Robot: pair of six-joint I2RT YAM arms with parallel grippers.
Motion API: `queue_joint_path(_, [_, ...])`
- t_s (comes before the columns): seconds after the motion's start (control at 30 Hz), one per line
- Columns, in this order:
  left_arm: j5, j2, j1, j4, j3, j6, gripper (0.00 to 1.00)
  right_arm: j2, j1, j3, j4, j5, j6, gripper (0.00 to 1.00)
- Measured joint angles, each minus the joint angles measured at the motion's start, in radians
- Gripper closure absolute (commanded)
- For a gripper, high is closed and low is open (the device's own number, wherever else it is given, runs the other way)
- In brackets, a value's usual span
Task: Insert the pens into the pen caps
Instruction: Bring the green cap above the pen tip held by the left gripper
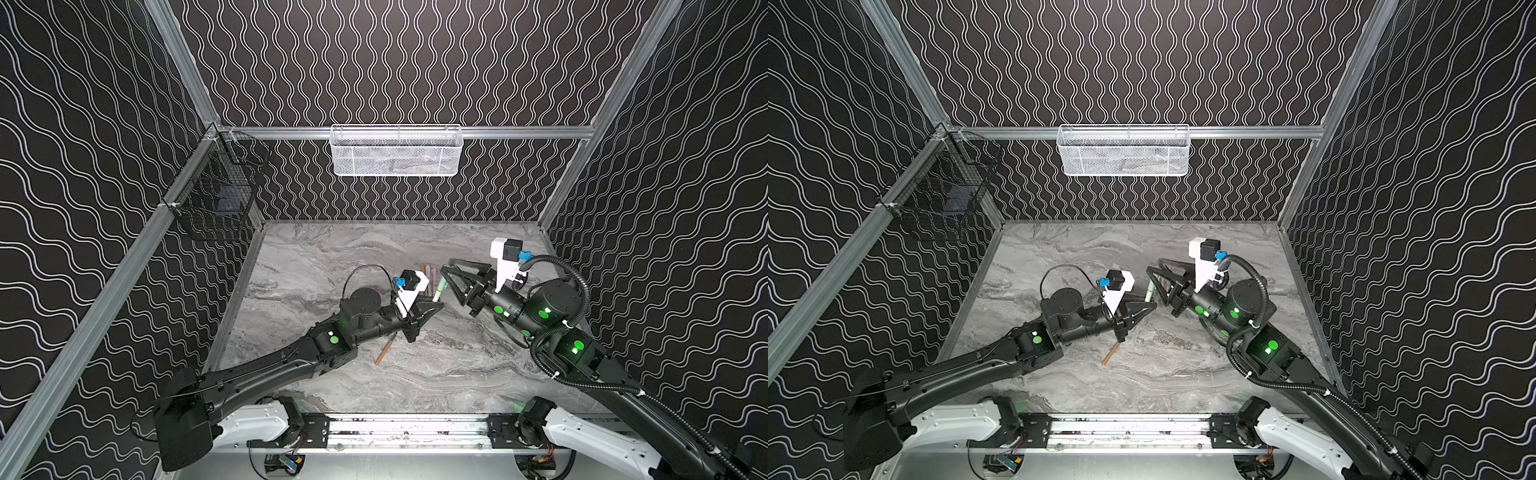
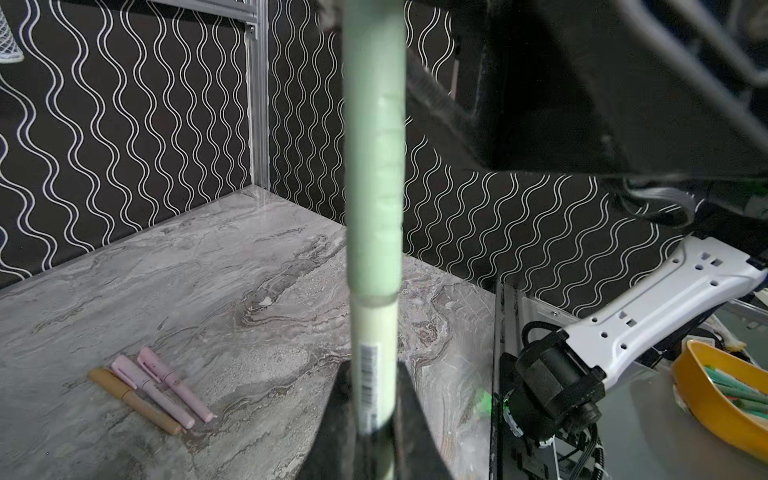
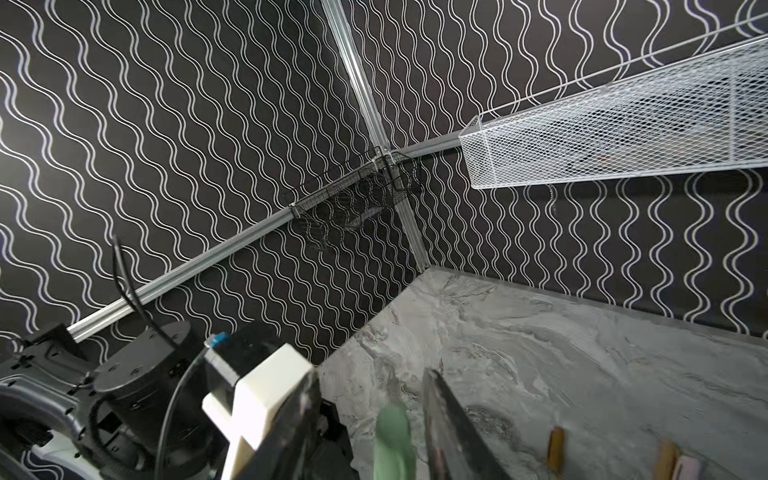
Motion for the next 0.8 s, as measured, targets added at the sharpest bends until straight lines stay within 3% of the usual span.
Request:
queue_joint_path(0.07, [0.011,0.000,0.000,-0.001,0.002,0.001,1.00,0.012,0.000,0.016,-0.026,0.004,-0.009,0.64])
queue_joint_path(0.27, [0.018,0.000,0.000,-0.006,0.006,0.004,1.00,0.019,0.000,0.020,-0.067,-0.008,-0.020,0.92])
queue_joint_path(0.33, [0.017,-0.001,0.000,-0.006,0.006,0.004,1.00,0.019,0.000,0.020,-0.068,-0.013,-0.021,0.97])
queue_joint_path(0.8, [-0.029,-0.015,0.000,-0.014,0.029,0.005,1.00,0.028,-0.004,-0.044,0.080,-0.045,-0.011,0.98])
